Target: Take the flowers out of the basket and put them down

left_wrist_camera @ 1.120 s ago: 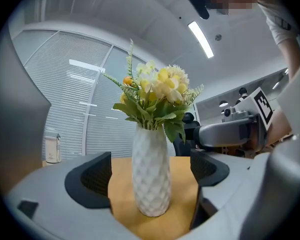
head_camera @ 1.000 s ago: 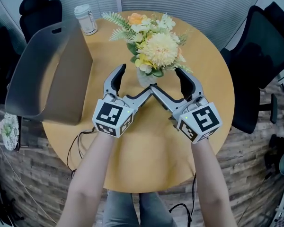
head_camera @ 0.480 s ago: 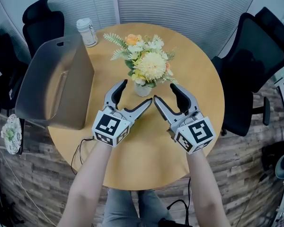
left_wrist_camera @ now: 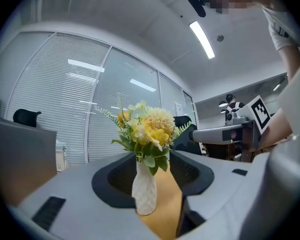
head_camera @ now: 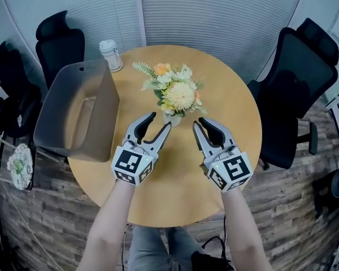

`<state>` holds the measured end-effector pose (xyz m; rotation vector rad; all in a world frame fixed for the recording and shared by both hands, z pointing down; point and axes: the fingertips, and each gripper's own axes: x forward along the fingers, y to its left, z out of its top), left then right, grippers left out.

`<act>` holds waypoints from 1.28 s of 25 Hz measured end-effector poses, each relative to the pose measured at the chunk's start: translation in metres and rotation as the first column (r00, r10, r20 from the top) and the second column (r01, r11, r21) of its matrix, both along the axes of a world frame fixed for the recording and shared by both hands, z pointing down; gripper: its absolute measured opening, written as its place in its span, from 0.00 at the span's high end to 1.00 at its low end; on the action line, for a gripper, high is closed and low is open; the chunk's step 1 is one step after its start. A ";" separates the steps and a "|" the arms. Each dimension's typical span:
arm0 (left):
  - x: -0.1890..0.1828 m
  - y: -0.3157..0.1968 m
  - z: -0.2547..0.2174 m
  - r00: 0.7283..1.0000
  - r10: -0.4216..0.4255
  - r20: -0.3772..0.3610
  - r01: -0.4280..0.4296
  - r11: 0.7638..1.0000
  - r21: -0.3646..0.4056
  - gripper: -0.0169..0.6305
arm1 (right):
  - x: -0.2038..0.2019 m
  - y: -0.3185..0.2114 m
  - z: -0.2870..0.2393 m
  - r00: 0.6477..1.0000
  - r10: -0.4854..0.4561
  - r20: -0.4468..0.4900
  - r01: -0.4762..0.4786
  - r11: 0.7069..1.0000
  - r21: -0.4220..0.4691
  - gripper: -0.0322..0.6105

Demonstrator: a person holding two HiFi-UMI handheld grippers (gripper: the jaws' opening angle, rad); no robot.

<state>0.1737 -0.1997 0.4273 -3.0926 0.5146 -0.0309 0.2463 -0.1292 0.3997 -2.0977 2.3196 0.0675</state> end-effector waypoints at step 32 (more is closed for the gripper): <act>-0.041 0.043 -0.095 0.996 -0.050 -0.075 0.055 0.996 0.067 0.97 | -0.051 0.045 -0.088 0.992 -0.117 -0.044 0.119 0.991 0.053 0.91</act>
